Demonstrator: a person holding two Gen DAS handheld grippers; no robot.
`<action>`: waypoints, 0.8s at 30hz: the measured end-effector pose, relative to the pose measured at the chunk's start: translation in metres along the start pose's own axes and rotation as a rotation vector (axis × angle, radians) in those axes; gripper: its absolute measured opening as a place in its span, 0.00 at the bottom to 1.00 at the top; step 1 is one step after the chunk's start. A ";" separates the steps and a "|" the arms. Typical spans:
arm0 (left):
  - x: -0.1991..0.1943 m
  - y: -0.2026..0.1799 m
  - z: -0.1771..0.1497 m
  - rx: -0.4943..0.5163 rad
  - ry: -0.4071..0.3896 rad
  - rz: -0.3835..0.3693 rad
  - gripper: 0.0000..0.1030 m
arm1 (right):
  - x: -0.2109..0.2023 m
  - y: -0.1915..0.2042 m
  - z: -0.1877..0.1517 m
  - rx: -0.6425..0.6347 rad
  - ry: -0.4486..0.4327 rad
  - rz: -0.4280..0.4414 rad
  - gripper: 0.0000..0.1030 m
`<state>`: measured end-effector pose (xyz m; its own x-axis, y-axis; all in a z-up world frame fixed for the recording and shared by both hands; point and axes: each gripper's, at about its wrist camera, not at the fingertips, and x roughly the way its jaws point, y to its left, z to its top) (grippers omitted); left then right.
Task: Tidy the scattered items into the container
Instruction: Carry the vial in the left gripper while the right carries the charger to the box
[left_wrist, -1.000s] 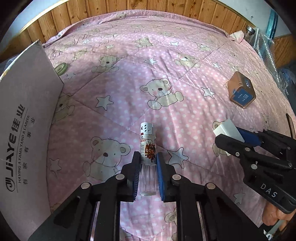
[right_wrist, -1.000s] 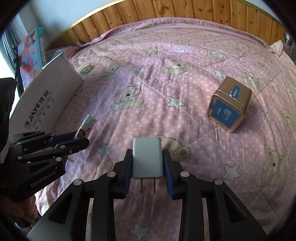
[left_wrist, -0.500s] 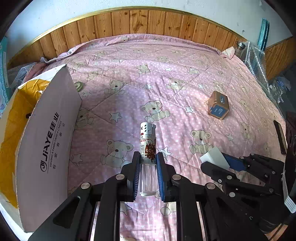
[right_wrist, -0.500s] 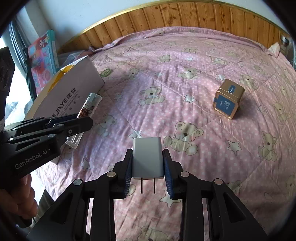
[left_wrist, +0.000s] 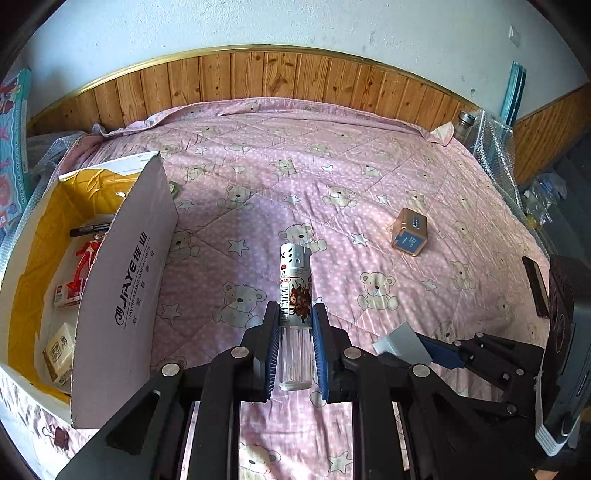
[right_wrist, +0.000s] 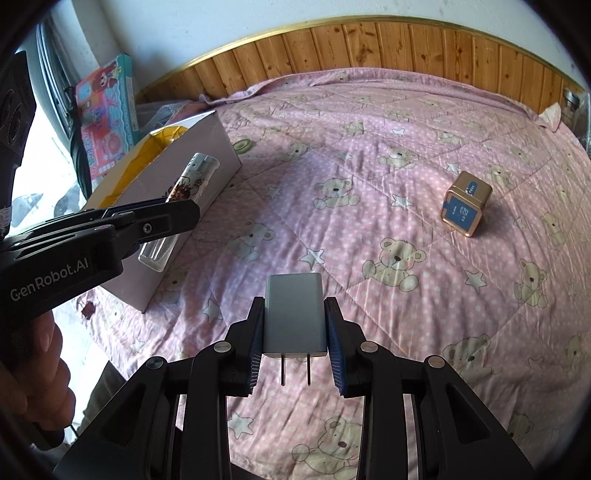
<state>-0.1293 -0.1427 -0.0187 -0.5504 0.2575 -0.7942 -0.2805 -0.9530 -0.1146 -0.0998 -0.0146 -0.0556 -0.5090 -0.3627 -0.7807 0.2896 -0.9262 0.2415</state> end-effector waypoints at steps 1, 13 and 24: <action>-0.003 0.001 0.000 -0.001 -0.006 -0.002 0.17 | -0.002 0.003 0.000 -0.004 -0.002 -0.001 0.31; -0.030 0.022 -0.002 -0.041 -0.053 -0.026 0.17 | -0.010 0.041 0.007 -0.057 -0.011 0.024 0.31; -0.047 0.057 -0.001 -0.097 -0.087 -0.037 0.17 | -0.014 0.084 0.025 -0.115 -0.031 0.054 0.31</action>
<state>-0.1185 -0.2090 0.0111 -0.6082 0.3015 -0.7343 -0.2271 -0.9525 -0.2030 -0.0889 -0.0895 -0.0097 -0.5146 -0.4161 -0.7497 0.4072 -0.8881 0.2134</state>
